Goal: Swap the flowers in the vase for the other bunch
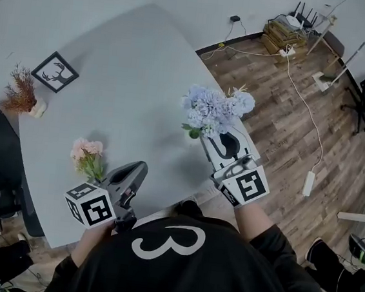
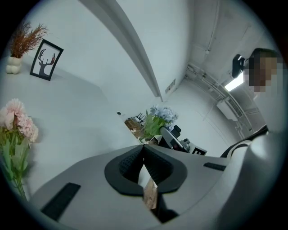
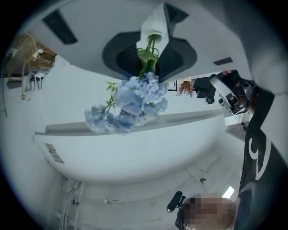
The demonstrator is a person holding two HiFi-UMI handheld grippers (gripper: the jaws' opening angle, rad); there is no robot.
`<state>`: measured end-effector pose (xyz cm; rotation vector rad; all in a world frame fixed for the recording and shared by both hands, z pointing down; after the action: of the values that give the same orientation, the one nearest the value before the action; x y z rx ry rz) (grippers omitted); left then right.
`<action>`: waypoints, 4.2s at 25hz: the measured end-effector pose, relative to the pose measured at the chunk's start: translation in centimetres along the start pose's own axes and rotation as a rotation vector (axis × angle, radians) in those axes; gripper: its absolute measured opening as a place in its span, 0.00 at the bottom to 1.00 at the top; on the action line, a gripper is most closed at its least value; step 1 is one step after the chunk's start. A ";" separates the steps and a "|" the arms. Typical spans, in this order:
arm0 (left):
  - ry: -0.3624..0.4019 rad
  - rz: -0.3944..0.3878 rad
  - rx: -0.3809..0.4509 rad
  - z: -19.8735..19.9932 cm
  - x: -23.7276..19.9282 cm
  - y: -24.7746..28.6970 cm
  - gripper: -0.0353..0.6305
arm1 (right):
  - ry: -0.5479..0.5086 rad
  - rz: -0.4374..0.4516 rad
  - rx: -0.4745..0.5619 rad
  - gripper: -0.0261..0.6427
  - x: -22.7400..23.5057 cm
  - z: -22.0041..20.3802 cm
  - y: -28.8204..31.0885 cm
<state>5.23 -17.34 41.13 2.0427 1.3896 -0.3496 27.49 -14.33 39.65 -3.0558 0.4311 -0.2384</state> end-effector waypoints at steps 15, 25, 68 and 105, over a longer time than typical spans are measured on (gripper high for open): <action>-0.016 0.062 0.069 1.5 -0.1 1.4 0.07 | -0.028 0.145 -0.006 0.11 0.7 1.6 1.5; -0.030 0.124 0.151 2.1 0.2 1.0 0.07 | -0.025 0.242 0.001 0.10 1.6 6.0 2.9; -0.198 0.391 0.454 -3.4 -3.1 -19.1 0.07 | 0.027 0.556 -0.336 0.08 -15.7 0.6 12.6; -0.209 0.419 0.375 -5.7 -2.6 -20.5 0.07 | 0.194 0.359 -0.833 0.35 -12.8 -16.3 14.2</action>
<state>-15.05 -10.71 39.67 2.4485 0.7851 -0.6539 8.92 -24.82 52.87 -3.6328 1.3861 -0.4271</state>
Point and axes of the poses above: the fingertips, and each gripper's own axes: y forward along the fingers, x to its right, z out of its top, the point moved 5 cm from there along -y, backward along the fingers, and after that the axes turned 8 degrees about y, right-handed, at the moved point
